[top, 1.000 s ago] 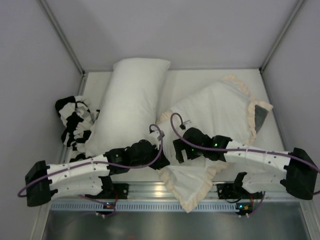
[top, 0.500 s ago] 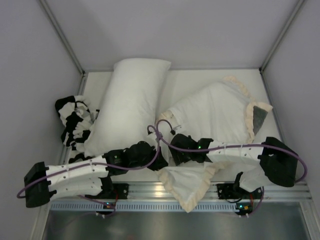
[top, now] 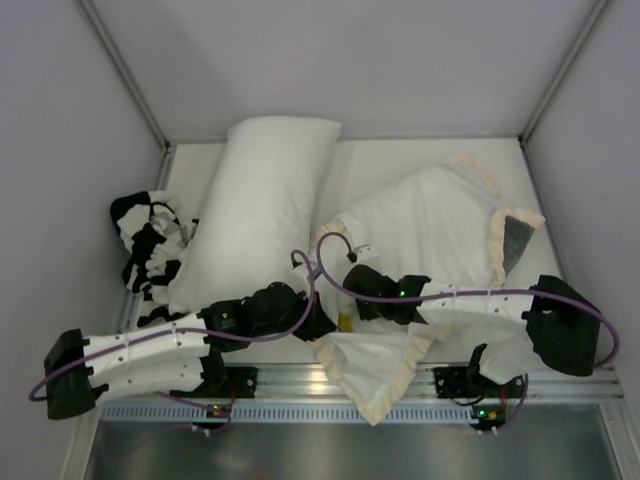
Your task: Remove the pillowcase from the pillow
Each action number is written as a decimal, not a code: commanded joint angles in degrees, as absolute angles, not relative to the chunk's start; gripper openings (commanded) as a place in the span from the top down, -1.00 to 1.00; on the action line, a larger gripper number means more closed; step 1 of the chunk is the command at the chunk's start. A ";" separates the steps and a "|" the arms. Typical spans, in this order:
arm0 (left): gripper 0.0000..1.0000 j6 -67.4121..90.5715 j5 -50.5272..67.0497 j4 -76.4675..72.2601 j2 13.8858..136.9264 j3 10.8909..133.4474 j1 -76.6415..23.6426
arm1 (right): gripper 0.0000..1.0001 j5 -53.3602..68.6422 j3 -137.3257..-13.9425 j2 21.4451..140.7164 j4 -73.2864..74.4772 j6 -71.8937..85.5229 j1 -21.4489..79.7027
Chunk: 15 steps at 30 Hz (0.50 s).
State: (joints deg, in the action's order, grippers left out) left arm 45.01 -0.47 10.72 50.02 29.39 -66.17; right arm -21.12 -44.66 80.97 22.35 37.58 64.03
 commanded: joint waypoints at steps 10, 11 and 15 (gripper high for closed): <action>1.00 42.54 8.96 6.68 50.98 29.18 -66.97 | 1.00 -3.88 -49.83 67.07 12.39 35.51 43.34; 1.00 42.37 9.05 6.68 51.15 29.18 -66.97 | 1.00 -2.91 -50.44 66.54 12.91 35.25 40.81; 1.00 41.23 10.89 5.54 53.26 29.00 -66.97 | 1.00 0.25 -54.14 66.09 14.76 34.10 36.83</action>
